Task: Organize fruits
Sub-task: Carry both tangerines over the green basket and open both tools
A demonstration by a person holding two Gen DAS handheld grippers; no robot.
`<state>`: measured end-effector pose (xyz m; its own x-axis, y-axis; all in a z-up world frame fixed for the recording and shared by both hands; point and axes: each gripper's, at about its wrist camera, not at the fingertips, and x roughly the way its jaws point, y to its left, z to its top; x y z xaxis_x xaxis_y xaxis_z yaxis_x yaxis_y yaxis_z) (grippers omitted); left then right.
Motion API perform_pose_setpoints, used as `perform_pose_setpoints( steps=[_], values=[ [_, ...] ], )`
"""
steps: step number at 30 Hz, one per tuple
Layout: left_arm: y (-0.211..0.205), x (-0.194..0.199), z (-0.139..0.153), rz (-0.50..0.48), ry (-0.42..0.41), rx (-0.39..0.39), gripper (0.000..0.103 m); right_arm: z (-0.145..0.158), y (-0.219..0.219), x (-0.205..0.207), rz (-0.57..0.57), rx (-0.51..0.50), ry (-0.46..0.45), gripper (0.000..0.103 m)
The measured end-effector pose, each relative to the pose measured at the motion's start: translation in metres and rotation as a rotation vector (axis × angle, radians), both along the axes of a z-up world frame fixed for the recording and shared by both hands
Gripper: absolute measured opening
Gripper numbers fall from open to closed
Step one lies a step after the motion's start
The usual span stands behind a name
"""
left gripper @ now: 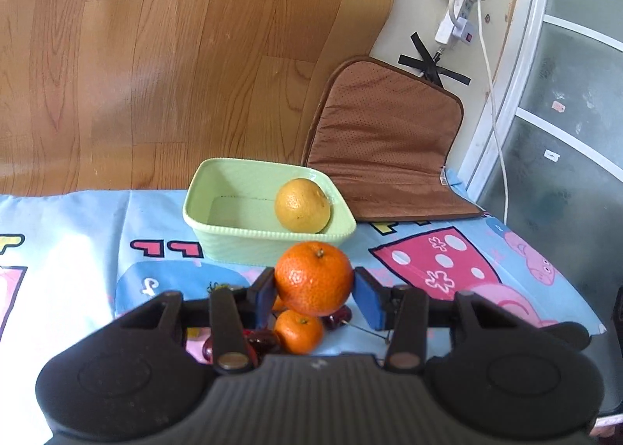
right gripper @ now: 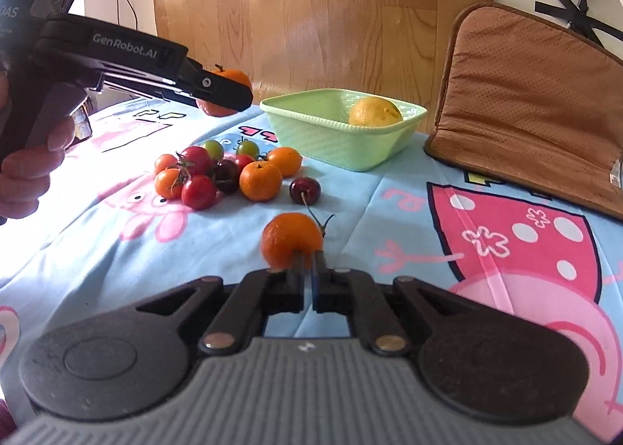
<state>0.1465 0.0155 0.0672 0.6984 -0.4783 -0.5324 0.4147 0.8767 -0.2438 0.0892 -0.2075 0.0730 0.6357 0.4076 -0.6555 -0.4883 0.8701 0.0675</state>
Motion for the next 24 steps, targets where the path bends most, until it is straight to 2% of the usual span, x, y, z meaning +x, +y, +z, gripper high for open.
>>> perform_pose_setpoints(
  steps=[2,4,5,11,12,15,20,24],
  values=[
    [0.002,0.001,-0.005,-0.007,0.016,-0.002,0.043,-0.003,-0.001,-0.002,0.007,-0.007,0.01,0.023],
    [0.002,0.003,-0.01,-0.01,0.03,0.001,0.043,-0.005,0.0,-0.003,0.007,-0.004,0.011,0.045],
    [0.002,0.004,-0.011,-0.009,0.035,0.002,0.043,-0.006,0.0,-0.002,0.009,-0.003,0.007,0.048],
    [0.004,0.013,-0.007,0.0,0.021,0.022,0.043,-0.006,0.017,0.008,0.055,-0.009,0.003,0.048],
    [0.004,0.015,-0.005,0.0,0.014,0.031,0.043,-0.007,0.019,0.008,0.063,-0.019,-0.003,0.041],
    [0.004,0.028,0.002,0.003,-0.004,0.053,0.043,-0.001,0.02,0.015,0.053,0.002,-0.02,0.04],
    [-0.001,0.075,0.008,0.029,-0.012,0.062,0.043,0.025,0.027,0.051,-0.008,0.017,-0.184,0.04],
    [-0.008,0.114,-0.003,0.046,0.03,0.075,0.043,0.024,0.043,0.094,-0.039,-0.003,-0.253,0.04]
  ],
)
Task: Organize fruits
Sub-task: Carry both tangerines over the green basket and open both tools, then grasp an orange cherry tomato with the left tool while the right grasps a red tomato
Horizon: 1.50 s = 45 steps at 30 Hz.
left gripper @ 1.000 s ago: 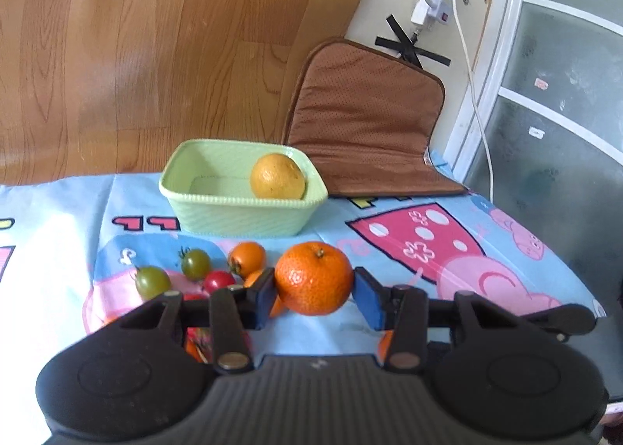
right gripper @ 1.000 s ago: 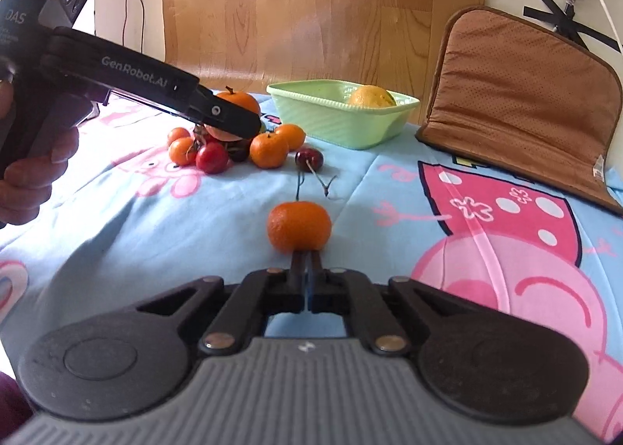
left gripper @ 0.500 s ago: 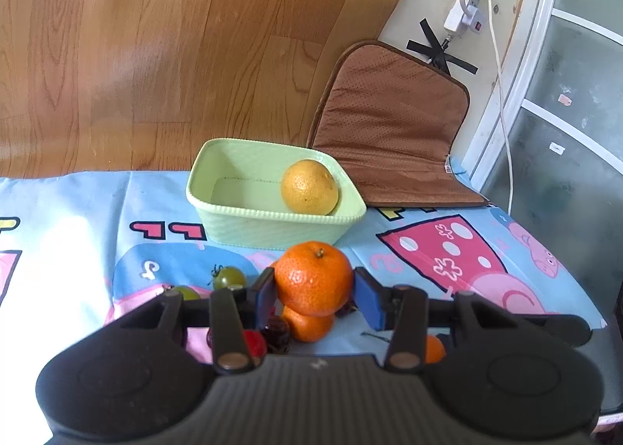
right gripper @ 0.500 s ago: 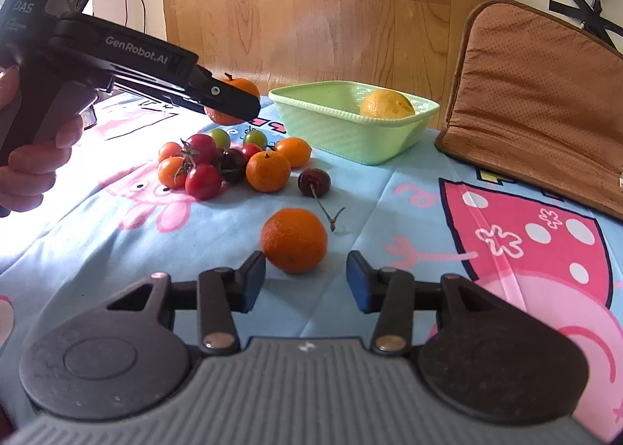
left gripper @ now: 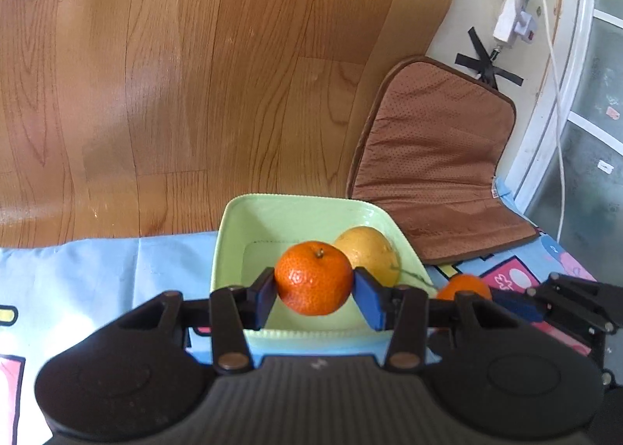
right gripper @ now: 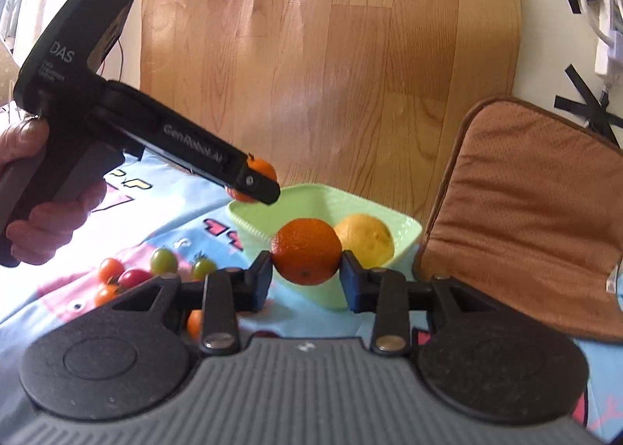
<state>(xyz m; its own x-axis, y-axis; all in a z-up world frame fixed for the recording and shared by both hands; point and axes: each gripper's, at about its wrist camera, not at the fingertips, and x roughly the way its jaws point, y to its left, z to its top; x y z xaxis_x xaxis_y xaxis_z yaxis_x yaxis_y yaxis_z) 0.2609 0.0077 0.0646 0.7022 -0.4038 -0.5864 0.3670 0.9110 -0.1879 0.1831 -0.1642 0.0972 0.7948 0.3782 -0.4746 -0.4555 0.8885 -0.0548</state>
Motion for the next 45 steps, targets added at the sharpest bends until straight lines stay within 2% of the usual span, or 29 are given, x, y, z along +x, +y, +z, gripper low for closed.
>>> perform_pose_setpoints(
  steps=[6,12,14,18,23,28,33,37,42,44,45],
  values=[
    [-0.011,0.031,-0.022,0.021,0.058,0.043,0.042,-0.021,0.005,0.05,-0.07,-0.026,0.054,0.041],
    [-0.018,0.035,-0.023,0.005,0.055,0.064,0.051,-0.025,0.008,0.046,-0.058,-0.039,0.056,0.042],
    [-0.018,0.032,-0.02,0.008,0.051,0.066,0.051,-0.023,0.007,0.044,-0.068,-0.026,0.063,0.042],
    [0.002,0.013,-0.001,0.028,0.024,0.019,0.051,-0.01,0.003,0.027,-0.059,0.013,0.045,0.042],
    [0.047,-0.038,0.017,0.074,-0.021,-0.062,0.051,0.001,0.001,-0.016,0.004,0.079,0.071,0.042],
    [0.093,-0.094,0.0,0.145,-0.004,-0.138,0.051,-0.006,0.016,-0.049,0.097,0.125,0.156,0.042],
    [0.131,-0.127,-0.028,0.218,0.058,-0.208,0.051,-0.008,0.048,-0.056,0.168,0.085,0.16,0.042],
    [0.15,-0.135,-0.038,0.246,0.085,-0.251,0.051,-0.011,0.069,-0.052,0.197,0.053,0.154,0.042],
    [0.151,-0.133,-0.041,0.218,0.086,-0.276,0.051,-0.023,0.084,-0.039,0.181,0.028,0.185,0.042],
    [0.148,-0.13,-0.044,0.2,0.091,-0.279,0.051,-0.024,0.086,-0.04,0.181,0.029,0.196,0.033],
    [0.146,-0.127,-0.045,0.193,0.095,-0.278,0.052,-0.023,0.085,-0.041,0.178,0.026,0.2,0.033]
  ],
)
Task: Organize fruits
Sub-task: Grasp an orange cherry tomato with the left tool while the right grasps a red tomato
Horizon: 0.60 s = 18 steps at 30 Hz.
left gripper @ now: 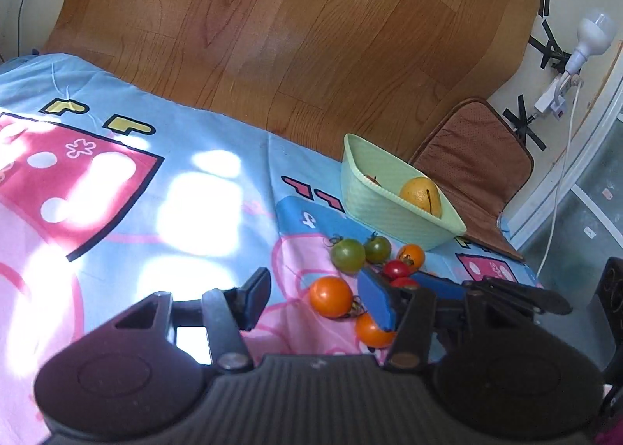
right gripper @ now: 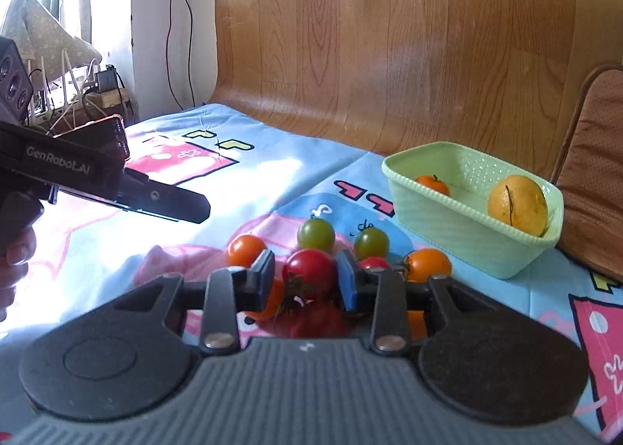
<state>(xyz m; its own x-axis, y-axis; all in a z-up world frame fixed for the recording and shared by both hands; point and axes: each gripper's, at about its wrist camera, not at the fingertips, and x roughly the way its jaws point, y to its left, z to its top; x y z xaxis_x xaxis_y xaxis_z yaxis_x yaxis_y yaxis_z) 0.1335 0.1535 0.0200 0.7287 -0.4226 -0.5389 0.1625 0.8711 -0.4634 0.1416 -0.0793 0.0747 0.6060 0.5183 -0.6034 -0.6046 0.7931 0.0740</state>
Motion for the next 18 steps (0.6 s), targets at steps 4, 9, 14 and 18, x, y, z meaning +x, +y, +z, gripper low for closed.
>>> perform_pose_setpoints(
  steps=[4,9,14,18],
  values=[
    [-0.016,0.011,-0.005,-0.033,0.006,0.028,0.06,0.012,-0.018,-0.017,-0.045,0.009,-0.033,0.032],
    [-0.038,0.022,-0.016,-0.038,0.032,0.107,0.056,0.014,-0.045,-0.041,-0.069,0.002,-0.031,0.033],
    [-0.042,0.017,-0.019,-0.018,0.012,0.138,0.032,-0.002,-0.057,-0.052,-0.098,-0.002,0.046,0.033],
    [-0.038,0.003,-0.016,0.001,0.021,0.142,0.032,-0.008,-0.059,-0.057,-0.108,-0.002,0.068,0.033]
  ],
)
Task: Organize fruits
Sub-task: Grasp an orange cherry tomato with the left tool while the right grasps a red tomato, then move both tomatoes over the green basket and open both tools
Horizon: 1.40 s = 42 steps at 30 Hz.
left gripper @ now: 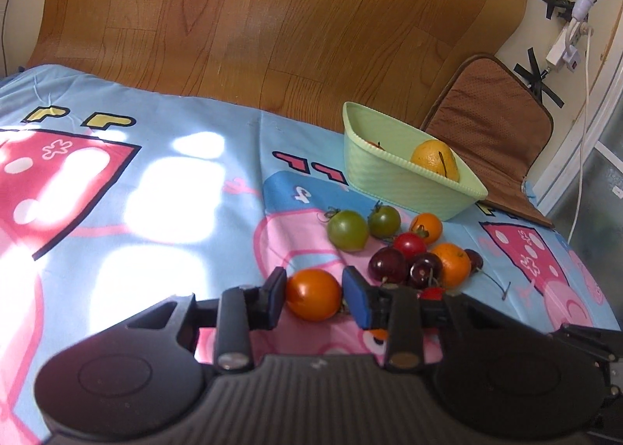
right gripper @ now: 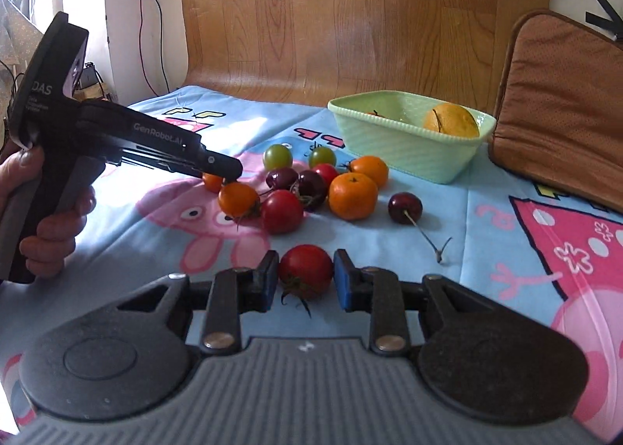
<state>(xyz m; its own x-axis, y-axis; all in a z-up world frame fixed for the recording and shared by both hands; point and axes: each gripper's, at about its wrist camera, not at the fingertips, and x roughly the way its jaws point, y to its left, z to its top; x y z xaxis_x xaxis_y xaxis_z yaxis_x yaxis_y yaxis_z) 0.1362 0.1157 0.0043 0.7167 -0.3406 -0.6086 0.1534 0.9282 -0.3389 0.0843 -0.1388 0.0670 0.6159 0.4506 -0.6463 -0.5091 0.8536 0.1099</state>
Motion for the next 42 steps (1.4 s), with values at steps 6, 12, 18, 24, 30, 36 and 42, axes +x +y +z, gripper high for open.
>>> perform_pose_setpoints(
  steps=[6,12,18,24,30,36,42],
  values=[
    [0.003,-0.054,0.002,-0.036,-0.008,-0.015,0.032,0.0,-0.008,-0.015,0.023,0.009,0.004,0.033],
    [-0.033,-0.078,0.002,-0.125,-0.003,-0.007,0.033,-0.002,-0.011,-0.021,0.03,0.016,0.001,0.033],
    [-0.052,-0.068,0.002,-0.132,0.007,-0.012,0.033,0.0,-0.009,-0.01,0.04,-0.013,-0.027,0.034],
    [-0.049,-0.07,0.0,-0.119,0.012,-0.032,0.033,-0.004,-0.002,0.005,0.098,-0.008,-0.022,0.047],
    [-0.053,-0.069,0.003,-0.157,0.027,-0.06,0.032,-0.004,-0.007,0.002,0.099,0.012,0.0,0.033],
    [-0.071,-0.058,0.021,-0.24,0.007,-0.076,0.032,0.006,-0.028,-0.013,0.085,0.048,0.023,0.033],
    [-0.085,0.012,0.085,-0.258,-0.116,-0.039,0.032,0.055,-0.053,0.054,-0.028,0.115,-0.094,0.033]
  ],
)
